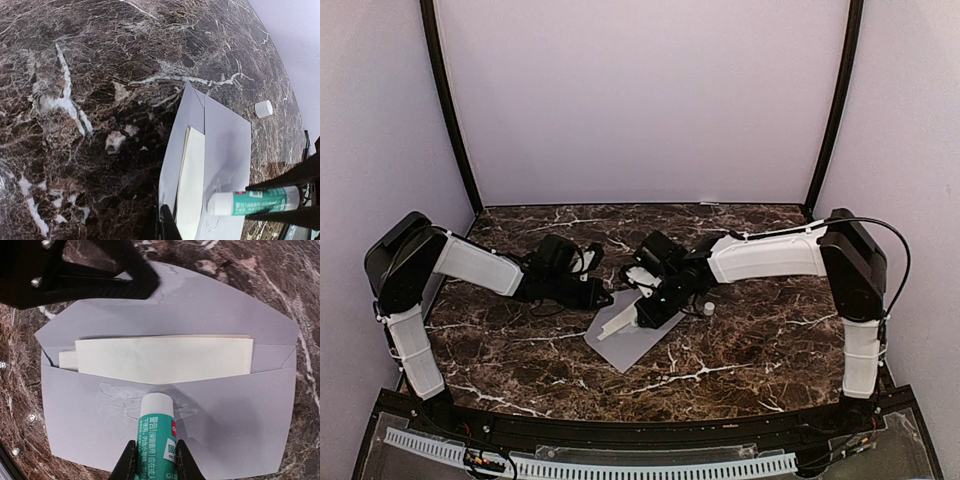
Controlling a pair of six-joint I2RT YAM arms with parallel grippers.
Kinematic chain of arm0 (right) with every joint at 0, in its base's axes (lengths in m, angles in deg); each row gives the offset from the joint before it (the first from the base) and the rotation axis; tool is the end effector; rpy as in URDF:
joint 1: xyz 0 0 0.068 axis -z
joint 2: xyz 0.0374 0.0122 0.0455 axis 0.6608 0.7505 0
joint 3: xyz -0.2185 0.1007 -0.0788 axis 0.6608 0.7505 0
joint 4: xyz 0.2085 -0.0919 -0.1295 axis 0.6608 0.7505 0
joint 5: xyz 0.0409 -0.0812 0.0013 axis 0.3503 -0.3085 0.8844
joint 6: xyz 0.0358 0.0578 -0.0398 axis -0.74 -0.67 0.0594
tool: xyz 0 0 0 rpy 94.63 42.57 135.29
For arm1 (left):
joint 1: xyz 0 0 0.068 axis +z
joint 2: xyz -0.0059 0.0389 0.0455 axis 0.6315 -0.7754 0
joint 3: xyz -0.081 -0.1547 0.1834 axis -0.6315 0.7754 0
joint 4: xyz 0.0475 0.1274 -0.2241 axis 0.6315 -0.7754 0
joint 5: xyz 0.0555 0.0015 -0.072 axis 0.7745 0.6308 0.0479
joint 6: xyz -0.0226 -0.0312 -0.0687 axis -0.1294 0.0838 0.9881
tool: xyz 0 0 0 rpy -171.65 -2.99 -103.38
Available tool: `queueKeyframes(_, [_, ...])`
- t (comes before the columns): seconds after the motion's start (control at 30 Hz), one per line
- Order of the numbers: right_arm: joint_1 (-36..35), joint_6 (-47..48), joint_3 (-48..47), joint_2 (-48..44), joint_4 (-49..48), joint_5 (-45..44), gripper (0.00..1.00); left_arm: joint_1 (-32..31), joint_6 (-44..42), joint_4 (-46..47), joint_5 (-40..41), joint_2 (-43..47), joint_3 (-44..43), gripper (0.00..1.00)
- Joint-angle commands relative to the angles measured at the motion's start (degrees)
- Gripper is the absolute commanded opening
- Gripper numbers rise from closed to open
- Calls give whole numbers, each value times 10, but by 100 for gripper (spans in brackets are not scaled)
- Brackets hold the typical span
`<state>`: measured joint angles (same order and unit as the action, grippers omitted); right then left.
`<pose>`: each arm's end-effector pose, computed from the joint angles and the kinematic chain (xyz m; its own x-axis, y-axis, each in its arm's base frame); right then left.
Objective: Place the letter into the envelope and seal it
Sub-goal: Paint the envelope at the center of the board.
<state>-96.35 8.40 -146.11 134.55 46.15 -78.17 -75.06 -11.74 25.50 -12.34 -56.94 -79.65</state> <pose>0.2423 0.3551 0.1244 -0.6629 -0.6055 -0.4404 -0.7214 0.6740 0.1591 0.2998 -0.2466 0.1002 -0.7979 0.0691 -0.5988 0.4677 0.6977 -0.5427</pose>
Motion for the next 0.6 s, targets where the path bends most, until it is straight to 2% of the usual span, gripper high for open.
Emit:
queueKeyframes(0.0, [-31,-12,0,16,59,23,0,-3,-6,-7,-1,2,-6,0])
queueKeyframes(0.2, [-45,-16,-17,28,58,33,0,-3,-6,-7,-1,2,-6,0])
queueKeyframes(0.3, [-42,-25,-23,36,69,11,0,-3,-6,-8,-2,3,-6,0])
queueKeyframes(0.57, [18,-36,20,23,62,-22,0,-4,-6,-8,-2,4,-7,0])
